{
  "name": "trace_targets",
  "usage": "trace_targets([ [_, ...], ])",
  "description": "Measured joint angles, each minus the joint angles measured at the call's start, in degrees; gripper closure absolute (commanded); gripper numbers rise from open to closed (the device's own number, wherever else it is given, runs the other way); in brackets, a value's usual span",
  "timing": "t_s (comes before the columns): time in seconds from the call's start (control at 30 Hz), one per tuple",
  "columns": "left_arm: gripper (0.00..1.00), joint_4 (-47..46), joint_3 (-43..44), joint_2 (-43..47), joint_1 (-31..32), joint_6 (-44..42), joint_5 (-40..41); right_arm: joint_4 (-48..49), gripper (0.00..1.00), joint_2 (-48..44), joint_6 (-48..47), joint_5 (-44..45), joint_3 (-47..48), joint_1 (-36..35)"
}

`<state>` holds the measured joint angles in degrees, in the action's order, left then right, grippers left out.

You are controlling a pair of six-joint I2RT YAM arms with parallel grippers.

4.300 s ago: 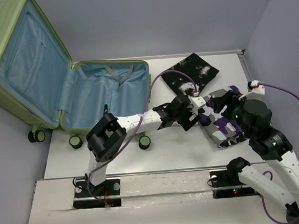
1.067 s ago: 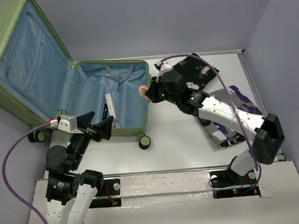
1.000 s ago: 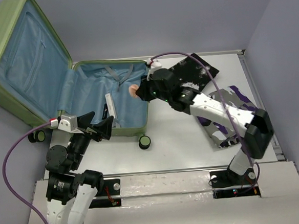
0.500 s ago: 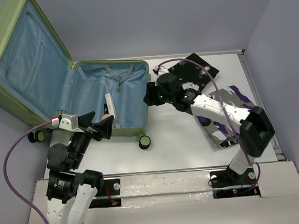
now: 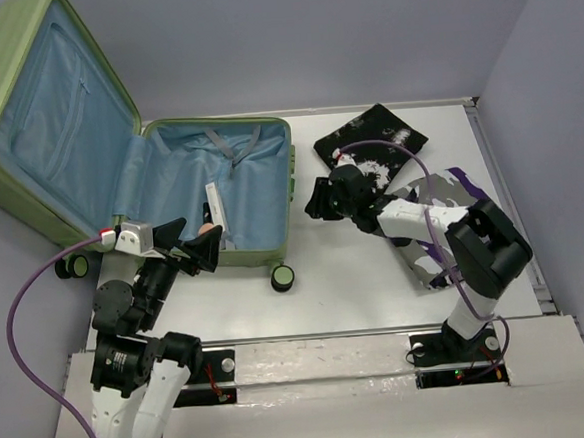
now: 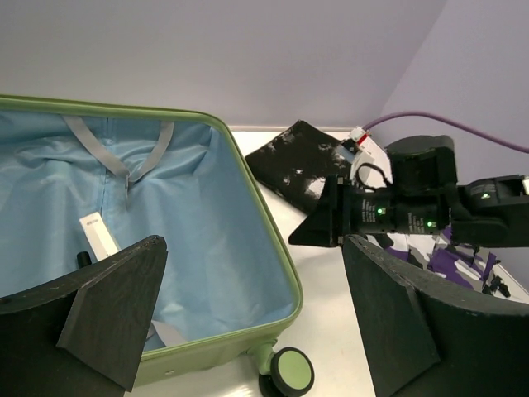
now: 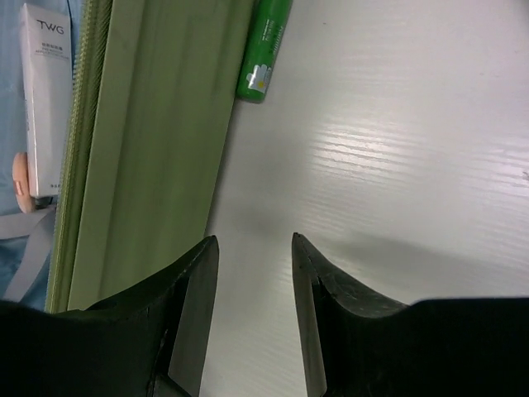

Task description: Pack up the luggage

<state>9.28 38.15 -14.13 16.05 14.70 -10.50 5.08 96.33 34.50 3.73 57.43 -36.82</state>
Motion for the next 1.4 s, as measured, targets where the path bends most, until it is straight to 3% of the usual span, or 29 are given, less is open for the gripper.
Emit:
trace_targets([
  [0.13,0.01,0.0,-0.02,0.0,0.0,0.02,0.0,6.14,0.49,5.16,2.99,-1.18,-0.02,0.0],
  [0.37,0.01,-0.02,-0.02,-0.39,0.0,0.02,-0.07,16.0,0.53,15.39,8.83,-1.42,1.11,0.83],
  [0.7,0.01,-0.02,-0.2,-1.2,0.0,0.02,-0.52,25.33,0.53,25.2,15.96,-3.91,8.9,3.45],
  [0.87,0.01,-0.02,-0.2,-1.46,0.0,0.02,-0.66,26.75,0.54,27.56,17.86,-4.31,11.32,4.13],
  [0.97,0.01,-0.02,-0.2,-1.49,0.0,0.02,-0.66,26.64,0.65,28.89,18.27,-4.15,13.09,4.57],
  [1.4,0.01,-0.02,-0.2,-1.49,0.0,0.02,-0.63,17.35,0.68,28.81,12.41,-1.25,17.16,3.93],
])
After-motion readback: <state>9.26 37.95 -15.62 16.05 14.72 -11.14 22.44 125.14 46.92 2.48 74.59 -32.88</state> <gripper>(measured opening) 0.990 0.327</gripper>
